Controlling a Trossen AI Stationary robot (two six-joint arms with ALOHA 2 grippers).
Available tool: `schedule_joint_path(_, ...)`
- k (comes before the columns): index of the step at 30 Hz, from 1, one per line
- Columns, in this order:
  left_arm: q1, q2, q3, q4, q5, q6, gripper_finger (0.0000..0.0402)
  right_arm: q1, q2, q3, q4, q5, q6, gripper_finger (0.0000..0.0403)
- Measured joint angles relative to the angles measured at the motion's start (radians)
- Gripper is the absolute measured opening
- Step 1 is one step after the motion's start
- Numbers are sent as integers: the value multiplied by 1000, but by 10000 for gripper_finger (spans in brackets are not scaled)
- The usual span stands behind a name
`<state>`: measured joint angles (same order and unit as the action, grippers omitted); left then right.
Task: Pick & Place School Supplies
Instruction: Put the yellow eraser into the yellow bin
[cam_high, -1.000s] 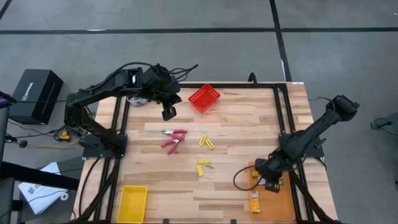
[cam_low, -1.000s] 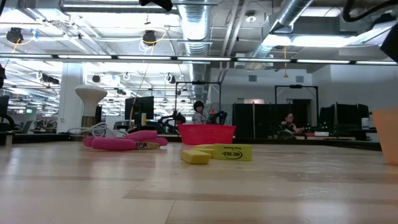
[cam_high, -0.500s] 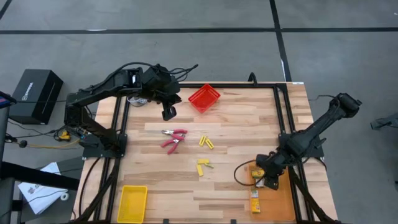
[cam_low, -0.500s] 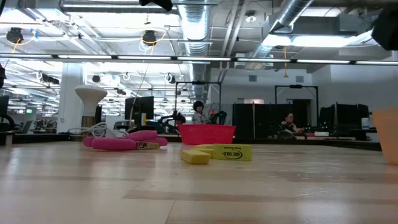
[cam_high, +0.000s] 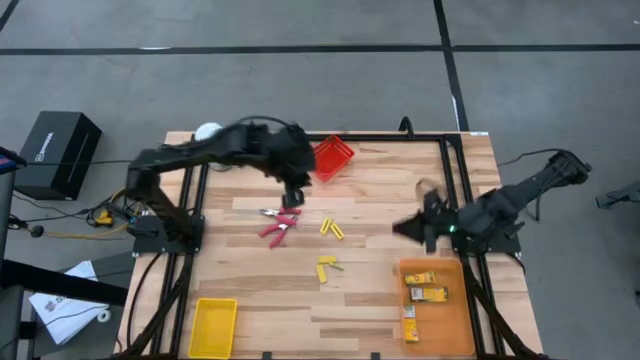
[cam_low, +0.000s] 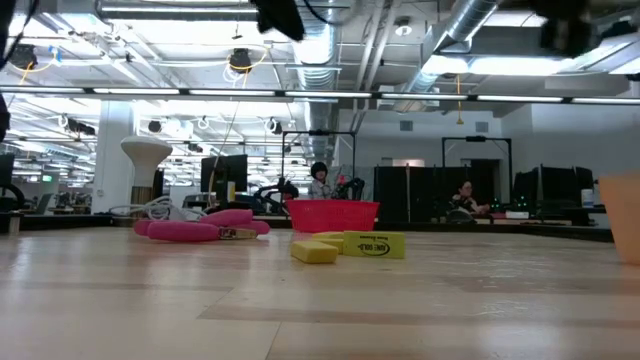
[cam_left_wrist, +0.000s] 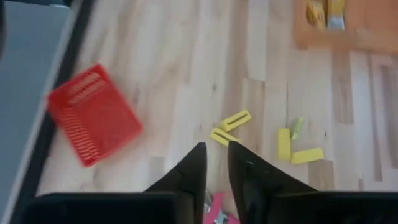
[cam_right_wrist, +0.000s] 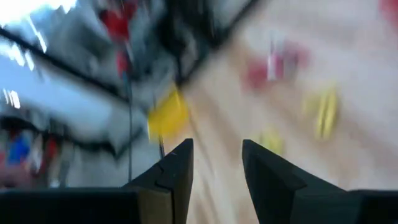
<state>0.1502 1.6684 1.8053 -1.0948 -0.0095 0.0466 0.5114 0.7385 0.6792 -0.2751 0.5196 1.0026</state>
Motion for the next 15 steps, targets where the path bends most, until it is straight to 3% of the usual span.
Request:
schedule_joint_path(4, -27, 120, -2, -1, 50, 29, 111, -73, -78, 0, 155, 110, -184, 130)
schedule_joint_path(8, -61, 221, -2, 10, 112, 48, 157, -129, -138, 0, 253, 111, -337, 129)
schedule_joint_path(15, -141, 333, -3, 129, 124, 84, 205, -179, -178, 0, 257, 109, -440, 128)
